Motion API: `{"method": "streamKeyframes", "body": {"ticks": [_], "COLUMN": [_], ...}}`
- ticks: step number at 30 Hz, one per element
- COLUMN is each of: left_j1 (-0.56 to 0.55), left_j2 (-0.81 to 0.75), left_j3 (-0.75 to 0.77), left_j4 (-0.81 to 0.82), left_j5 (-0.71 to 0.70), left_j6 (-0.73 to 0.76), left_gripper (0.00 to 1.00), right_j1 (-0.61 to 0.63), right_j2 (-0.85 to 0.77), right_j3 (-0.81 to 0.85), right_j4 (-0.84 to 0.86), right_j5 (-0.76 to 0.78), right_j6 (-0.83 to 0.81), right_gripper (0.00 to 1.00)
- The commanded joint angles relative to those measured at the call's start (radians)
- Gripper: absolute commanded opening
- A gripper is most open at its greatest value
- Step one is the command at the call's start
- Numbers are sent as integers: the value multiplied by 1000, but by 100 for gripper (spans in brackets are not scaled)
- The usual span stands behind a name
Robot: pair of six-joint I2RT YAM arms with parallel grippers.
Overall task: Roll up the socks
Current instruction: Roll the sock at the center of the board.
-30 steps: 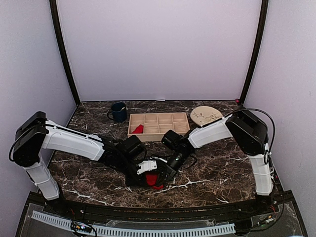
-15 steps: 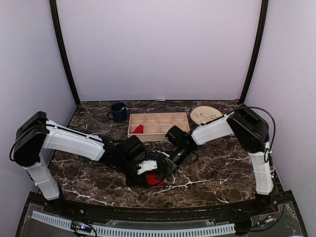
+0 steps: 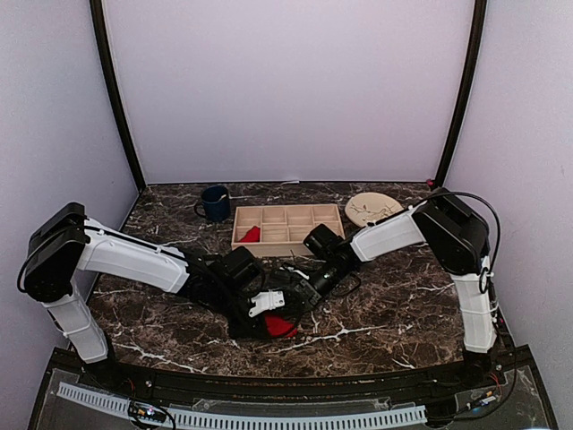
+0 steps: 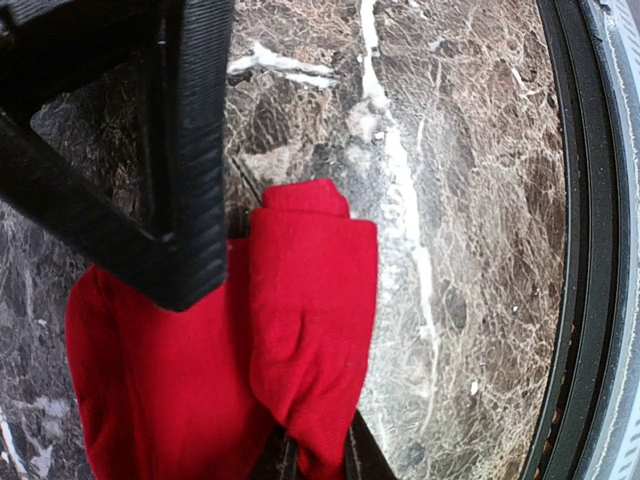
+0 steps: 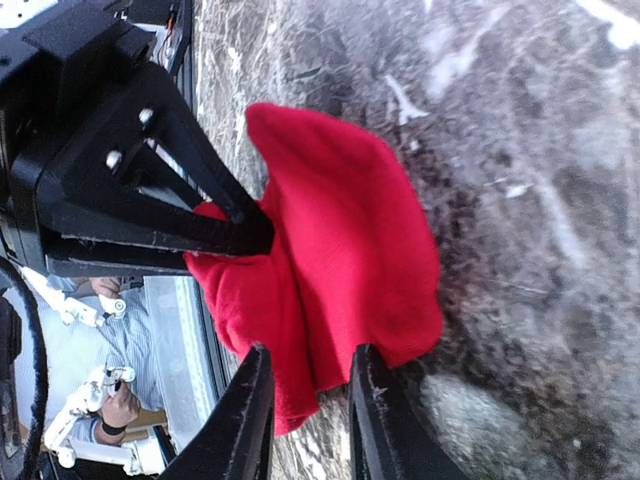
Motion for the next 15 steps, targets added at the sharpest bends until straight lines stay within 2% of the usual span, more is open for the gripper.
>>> {"method": "streamKeyframes", "body": {"ticks": [1, 11, 15], "left_j1": [2, 3, 3], "left_j2": [-18, -12, -5], "left_j3": [-29, -22, -13], "left_j4": [-8, -2, 3], "left_j5": [3, 3, -1], "left_j6": [4, 23, 34], "left_gripper": [13, 13, 13], "right_j1": [-7, -7, -1], "right_j2": [-36, -26, -3], "right_j3": [29, 77, 107], "right_j4": [37, 47, 7], "right_j5": [20, 60, 78], "right_j6": [21, 37, 14], "right_gripper": [25, 19, 14]}}
